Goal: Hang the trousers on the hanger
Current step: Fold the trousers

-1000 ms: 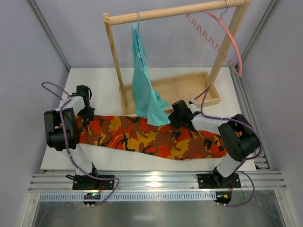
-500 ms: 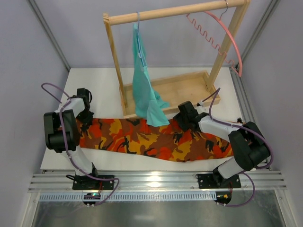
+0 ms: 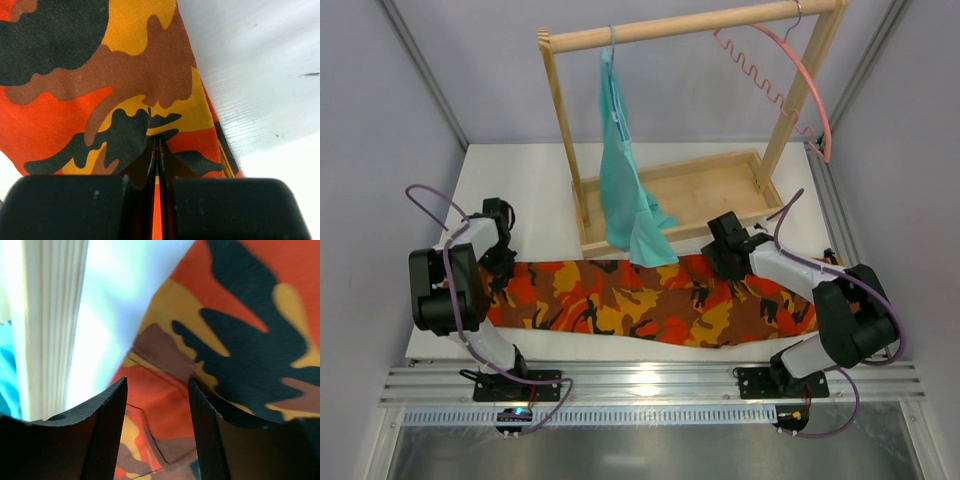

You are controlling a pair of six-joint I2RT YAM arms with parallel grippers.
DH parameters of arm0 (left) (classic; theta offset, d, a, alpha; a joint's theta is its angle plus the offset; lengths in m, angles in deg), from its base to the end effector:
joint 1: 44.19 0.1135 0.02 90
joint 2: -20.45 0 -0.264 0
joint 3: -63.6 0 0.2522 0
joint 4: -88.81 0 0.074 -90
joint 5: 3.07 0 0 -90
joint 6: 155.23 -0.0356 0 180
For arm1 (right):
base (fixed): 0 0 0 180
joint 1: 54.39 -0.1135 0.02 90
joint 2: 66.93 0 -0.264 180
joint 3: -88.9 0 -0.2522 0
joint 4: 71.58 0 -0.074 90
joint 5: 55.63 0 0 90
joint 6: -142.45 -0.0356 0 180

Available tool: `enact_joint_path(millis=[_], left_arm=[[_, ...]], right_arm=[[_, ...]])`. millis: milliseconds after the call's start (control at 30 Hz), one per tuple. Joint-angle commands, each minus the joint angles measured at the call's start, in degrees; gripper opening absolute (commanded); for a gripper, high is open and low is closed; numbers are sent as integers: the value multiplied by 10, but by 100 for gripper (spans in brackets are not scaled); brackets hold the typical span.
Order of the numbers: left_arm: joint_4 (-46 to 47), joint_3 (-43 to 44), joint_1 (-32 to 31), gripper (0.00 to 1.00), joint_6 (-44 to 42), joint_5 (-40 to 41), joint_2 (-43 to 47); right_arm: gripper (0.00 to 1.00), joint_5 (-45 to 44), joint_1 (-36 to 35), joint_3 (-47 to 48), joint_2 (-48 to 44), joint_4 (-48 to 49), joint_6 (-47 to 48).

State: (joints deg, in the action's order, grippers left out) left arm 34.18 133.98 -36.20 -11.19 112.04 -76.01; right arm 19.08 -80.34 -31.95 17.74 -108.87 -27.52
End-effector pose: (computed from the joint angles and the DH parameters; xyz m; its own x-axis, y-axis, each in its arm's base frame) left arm 0.2884 0.0557 0.1601 -0.4171 -0.7987 -0.4338 -0.9048 0.4099 0.1153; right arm 0.2492 0.1108 0.1713 -0.4483 0.8382 -0.3106 0.7329 0.5435 0.4091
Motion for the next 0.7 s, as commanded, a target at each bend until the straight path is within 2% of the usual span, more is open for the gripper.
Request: enact_joint_path(millis=[0,133,367,433,467,500,600,633,667], left_arm=[[-26,-9,4,1,10,30,9],[-29,-13,4,1,15,35,16],[8,-20,4,4,-5,18,33],[3,-7,4,11,-11,16,40],[0,-3,4,17,-20,16,45],[-2,0,4,35,-26,16,61],[-12,7,8,54,-46,21,99],[-15,6,17,57,-52,21,128],[-18,3,22,66,-64,21,145]], right_arm=[[55,-53,5,22,-25,-97,31],[56,-71,34,17,-52,-129,34],[56,-40,136,-44,-72,-92,80],[56,-31,156,-53,-60,-83,86],[56,-28,163,-58,-53,-82,85],[56,-17,171,-61,-43,-79,86],[55,-12,193,-61,-31,-82,89],[55,-6,199,-60,-30,-87,92],[55,-1,209,-56,-33,-88,97]])
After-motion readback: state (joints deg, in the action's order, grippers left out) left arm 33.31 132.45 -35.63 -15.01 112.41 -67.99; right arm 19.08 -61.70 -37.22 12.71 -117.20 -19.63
